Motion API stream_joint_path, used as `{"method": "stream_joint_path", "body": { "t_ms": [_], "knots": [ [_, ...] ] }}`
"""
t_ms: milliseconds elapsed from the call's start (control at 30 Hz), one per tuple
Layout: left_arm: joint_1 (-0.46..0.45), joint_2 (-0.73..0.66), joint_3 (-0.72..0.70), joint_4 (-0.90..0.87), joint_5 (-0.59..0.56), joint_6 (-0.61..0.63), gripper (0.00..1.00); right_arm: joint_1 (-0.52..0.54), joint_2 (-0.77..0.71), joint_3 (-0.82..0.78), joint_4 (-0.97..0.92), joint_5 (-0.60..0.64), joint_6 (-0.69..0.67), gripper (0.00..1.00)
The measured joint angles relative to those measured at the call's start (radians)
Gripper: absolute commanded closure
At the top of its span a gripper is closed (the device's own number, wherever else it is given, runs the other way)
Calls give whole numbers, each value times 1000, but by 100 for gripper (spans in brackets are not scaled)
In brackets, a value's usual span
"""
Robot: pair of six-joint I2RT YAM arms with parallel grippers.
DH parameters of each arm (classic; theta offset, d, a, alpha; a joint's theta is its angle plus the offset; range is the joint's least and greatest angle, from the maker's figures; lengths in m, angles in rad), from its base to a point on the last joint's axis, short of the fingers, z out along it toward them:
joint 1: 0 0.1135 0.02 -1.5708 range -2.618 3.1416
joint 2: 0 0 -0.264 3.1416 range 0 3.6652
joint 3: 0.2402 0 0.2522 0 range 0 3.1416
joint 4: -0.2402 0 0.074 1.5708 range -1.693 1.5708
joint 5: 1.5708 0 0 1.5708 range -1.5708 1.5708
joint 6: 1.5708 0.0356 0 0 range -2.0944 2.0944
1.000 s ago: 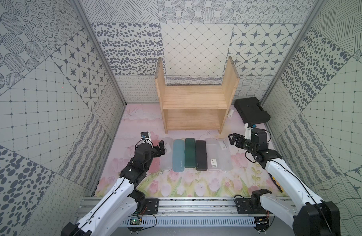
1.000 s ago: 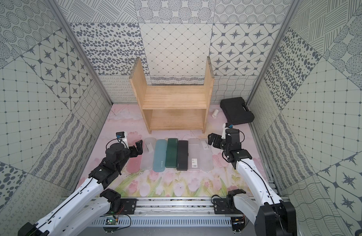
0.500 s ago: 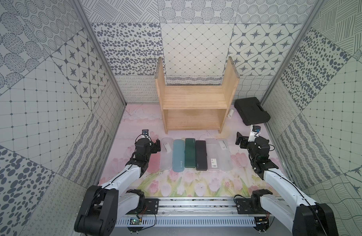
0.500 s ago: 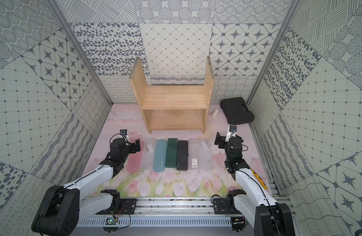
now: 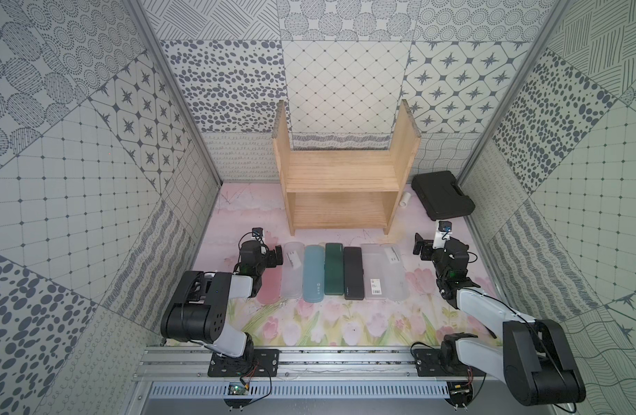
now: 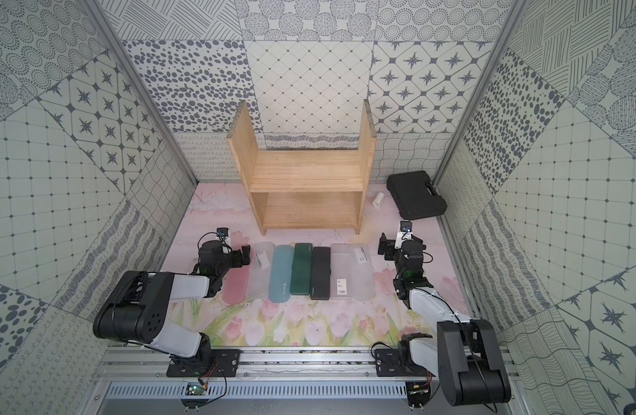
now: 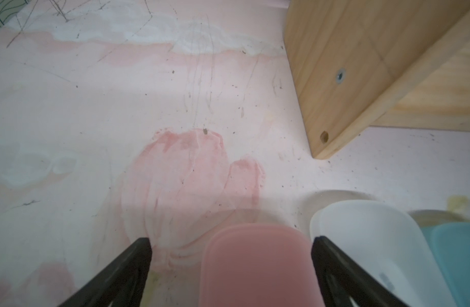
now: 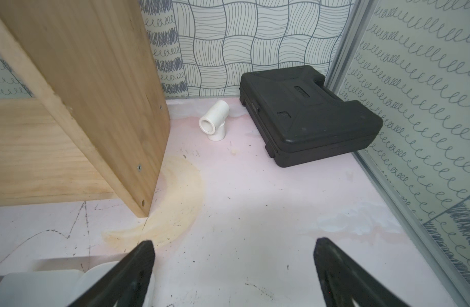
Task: Remove the pencil cases from the shelf
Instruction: Reset both arms
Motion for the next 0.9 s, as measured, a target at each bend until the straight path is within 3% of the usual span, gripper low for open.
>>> {"method": "stream_joint_path", "body": {
  "t_ms": [400, 900],
  "knots": [
    [-5, 6, 2, 50, 19, 1, 1, -14, 349, 25, 225, -44, 16, 2],
    [-5, 6, 2, 50, 27, 1, 1, -14, 356, 42, 252, -64, 16, 2]
  ]
}}
